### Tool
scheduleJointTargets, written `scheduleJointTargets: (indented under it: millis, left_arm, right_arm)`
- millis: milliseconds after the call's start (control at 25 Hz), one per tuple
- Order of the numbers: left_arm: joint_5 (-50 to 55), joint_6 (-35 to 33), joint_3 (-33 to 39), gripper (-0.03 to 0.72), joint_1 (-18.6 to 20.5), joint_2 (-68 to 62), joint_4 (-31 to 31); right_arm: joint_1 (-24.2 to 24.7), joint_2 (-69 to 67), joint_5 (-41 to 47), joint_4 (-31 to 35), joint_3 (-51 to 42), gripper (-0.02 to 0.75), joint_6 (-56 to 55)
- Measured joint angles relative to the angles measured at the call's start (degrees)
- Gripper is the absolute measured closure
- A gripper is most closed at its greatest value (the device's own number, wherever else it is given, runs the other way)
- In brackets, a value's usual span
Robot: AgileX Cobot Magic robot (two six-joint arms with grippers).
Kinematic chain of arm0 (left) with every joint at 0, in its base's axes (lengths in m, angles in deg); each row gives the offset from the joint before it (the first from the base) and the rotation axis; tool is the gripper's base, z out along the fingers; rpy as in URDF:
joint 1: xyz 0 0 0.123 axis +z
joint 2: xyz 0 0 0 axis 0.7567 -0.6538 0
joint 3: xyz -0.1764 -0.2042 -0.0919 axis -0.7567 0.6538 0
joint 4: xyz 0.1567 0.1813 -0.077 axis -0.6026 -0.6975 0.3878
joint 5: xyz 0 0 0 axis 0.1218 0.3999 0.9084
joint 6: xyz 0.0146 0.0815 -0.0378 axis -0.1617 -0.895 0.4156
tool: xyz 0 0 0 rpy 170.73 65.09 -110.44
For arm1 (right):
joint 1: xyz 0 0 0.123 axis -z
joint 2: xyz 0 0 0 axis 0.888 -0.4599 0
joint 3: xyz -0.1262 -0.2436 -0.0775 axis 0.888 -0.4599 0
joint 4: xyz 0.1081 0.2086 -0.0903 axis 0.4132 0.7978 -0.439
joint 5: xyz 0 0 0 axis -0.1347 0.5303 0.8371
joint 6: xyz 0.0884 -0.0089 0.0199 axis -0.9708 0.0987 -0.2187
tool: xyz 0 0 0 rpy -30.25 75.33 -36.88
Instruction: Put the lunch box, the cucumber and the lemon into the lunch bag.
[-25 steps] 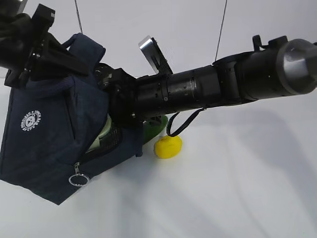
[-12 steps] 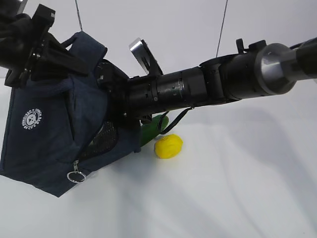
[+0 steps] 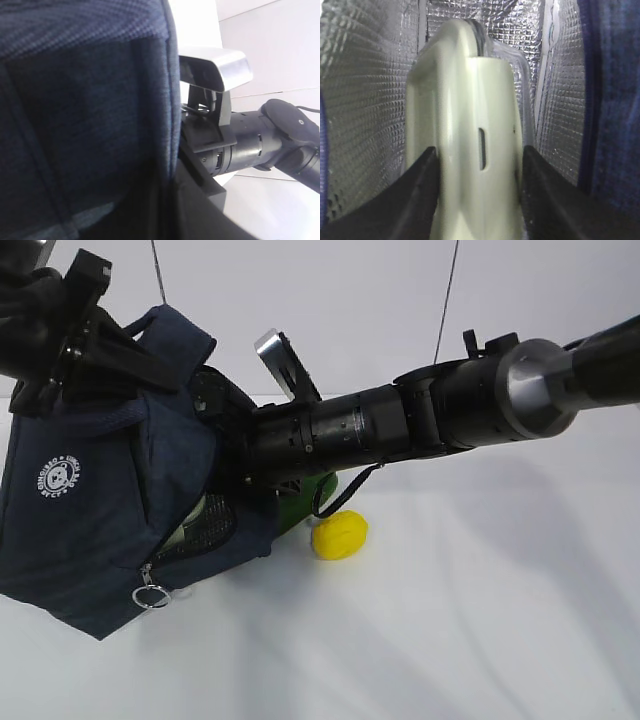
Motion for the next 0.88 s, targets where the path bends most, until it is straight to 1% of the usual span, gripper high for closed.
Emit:
scheduleJointTargets:
  millis: [480,880]
  left_arm:
    - [0.57,0.0,0.0,0.688,0.0,0.0,0.0]
    - [1.6,0.0,0.0,0.688,0.0,0.0,0.0]
  right_arm:
    - [0.0,-0.03,0.47,0.0,0.21,0.386,0.0]
    - [0.0,-0.6,0.55,-0.13,3.47,0.384,0.0]
